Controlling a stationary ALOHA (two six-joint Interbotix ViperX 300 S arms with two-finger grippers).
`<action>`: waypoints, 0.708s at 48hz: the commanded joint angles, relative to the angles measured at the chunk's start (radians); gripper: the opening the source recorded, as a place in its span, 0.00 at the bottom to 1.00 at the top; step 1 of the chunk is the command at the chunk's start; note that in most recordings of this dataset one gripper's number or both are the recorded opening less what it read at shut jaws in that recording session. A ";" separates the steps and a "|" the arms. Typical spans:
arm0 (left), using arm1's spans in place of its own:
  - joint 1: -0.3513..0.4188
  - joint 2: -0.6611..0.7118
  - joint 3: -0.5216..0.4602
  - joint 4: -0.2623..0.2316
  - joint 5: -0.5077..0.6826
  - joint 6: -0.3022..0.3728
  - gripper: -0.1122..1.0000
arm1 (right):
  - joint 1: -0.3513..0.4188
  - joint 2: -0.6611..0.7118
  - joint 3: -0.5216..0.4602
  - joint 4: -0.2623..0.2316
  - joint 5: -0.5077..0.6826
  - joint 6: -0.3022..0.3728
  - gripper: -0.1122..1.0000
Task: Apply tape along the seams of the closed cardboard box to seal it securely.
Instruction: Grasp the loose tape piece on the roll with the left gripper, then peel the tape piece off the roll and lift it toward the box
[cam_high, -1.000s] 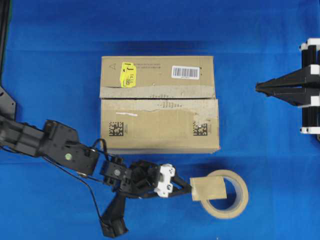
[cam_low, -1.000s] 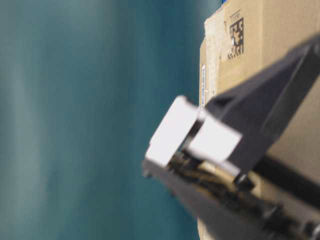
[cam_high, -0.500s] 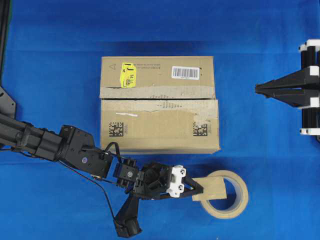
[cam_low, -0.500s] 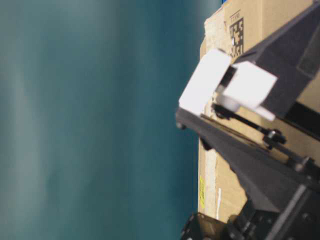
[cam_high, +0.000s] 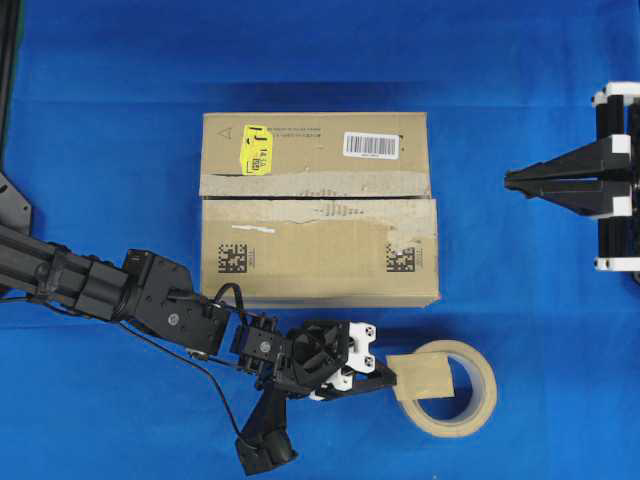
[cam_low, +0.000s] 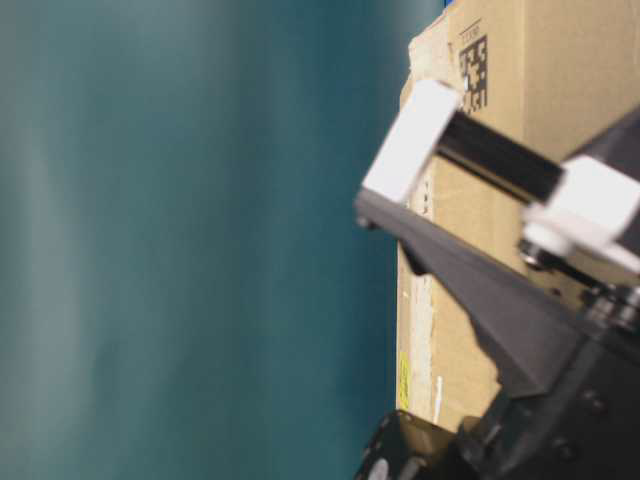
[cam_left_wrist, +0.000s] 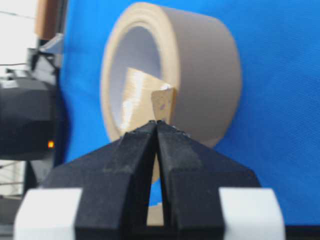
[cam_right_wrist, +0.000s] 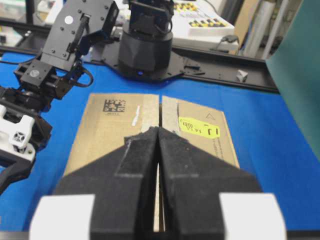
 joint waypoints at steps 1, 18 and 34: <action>-0.005 -0.017 -0.023 0.003 0.020 -0.003 0.11 | 0.003 0.005 -0.018 0.000 -0.006 -0.003 0.10; -0.005 -0.063 -0.005 0.003 0.044 0.008 0.11 | 0.003 0.005 -0.018 0.000 -0.005 -0.005 0.10; 0.009 -0.207 0.066 0.003 0.044 0.109 0.11 | 0.003 0.003 -0.020 0.002 0.005 -0.003 0.10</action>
